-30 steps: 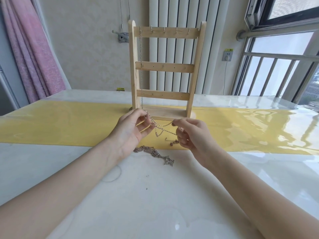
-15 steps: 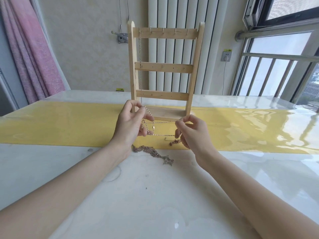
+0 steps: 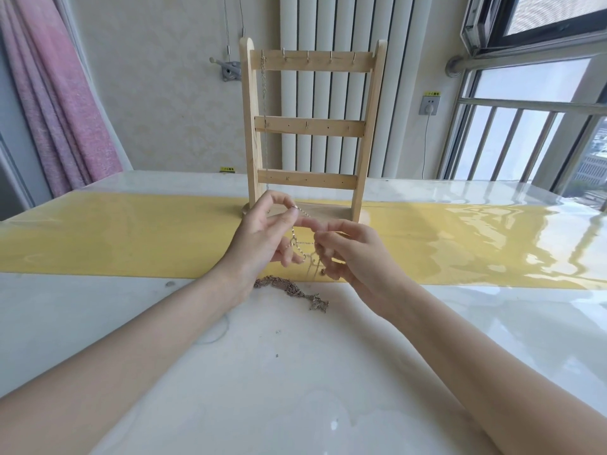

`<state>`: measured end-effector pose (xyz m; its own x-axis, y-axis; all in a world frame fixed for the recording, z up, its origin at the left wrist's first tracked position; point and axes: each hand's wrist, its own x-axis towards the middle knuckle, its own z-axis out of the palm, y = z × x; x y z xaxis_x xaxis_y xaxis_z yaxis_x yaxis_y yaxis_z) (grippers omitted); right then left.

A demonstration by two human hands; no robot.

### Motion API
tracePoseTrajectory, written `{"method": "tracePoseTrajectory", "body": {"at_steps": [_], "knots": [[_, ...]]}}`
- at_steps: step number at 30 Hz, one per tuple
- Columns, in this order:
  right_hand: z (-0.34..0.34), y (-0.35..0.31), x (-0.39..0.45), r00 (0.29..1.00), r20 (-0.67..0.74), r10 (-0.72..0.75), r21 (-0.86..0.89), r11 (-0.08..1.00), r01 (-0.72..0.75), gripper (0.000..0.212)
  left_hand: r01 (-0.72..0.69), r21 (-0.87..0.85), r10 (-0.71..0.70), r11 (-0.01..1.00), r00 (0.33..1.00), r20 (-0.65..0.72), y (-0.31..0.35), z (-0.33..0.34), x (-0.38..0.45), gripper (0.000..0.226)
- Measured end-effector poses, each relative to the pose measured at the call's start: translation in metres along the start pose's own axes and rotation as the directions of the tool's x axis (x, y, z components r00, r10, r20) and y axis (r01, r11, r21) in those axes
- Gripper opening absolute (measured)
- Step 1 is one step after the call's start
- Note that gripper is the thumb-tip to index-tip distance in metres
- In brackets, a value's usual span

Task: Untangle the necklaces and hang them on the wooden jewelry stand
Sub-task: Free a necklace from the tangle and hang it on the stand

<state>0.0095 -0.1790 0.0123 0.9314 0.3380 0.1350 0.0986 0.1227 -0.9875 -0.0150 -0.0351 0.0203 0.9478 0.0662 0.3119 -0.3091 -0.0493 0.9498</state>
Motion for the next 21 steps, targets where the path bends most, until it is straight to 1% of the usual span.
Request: {"method": "tracePoseTrajectory", "body": {"at_steps": [2,3,5,8,10,14,17,21], "knots": [[-0.002,-0.001,0.001,0.999,-0.043,0.018,0.022,1.000,-0.017,0.010,0.039,-0.106,-0.046,0.994,0.997,-0.059,-0.001,-0.003,0.002,0.012],[-0.003,-0.001,0.001,0.998,-0.060,0.017,-0.011,1.000,-0.018,0.012,0.055,-0.144,-0.068,0.988,0.994,-0.088,-0.002,-0.006,0.004,0.013],[-0.003,0.001,0.002,0.997,-0.077,0.012,-0.139,0.990,-0.023,0.014,0.058,-0.120,-0.072,0.991,0.991,-0.115,-0.004,-0.010,0.005,0.013],[-0.001,0.006,0.003,0.996,-0.082,-0.038,-0.361,0.932,0.005,0.016,0.009,0.026,-0.006,1.000,0.994,-0.109,-0.005,-0.010,0.006,0.012],[-0.001,0.007,0.005,0.993,-0.107,-0.057,-0.421,0.907,0.006,0.018,-0.017,0.103,0.030,0.995,0.992,-0.121,-0.005,-0.009,0.006,0.013],[-0.005,0.010,0.009,0.975,-0.199,-0.097,-0.454,0.891,-0.004,0.017,-0.093,0.291,0.134,0.952,0.984,-0.122,-0.009,-0.012,0.009,0.015],[-0.006,0.011,0.007,0.953,-0.257,-0.161,-0.469,0.883,0.023,0.017,-0.138,0.485,0.204,0.864,0.975,-0.086,-0.014,-0.015,0.012,0.017],[-0.005,0.010,0.007,0.958,-0.252,-0.136,-0.400,0.916,0.025,0.019,-0.182,0.609,0.276,0.772,0.959,-0.063,-0.012,-0.017,0.013,0.019]]}}
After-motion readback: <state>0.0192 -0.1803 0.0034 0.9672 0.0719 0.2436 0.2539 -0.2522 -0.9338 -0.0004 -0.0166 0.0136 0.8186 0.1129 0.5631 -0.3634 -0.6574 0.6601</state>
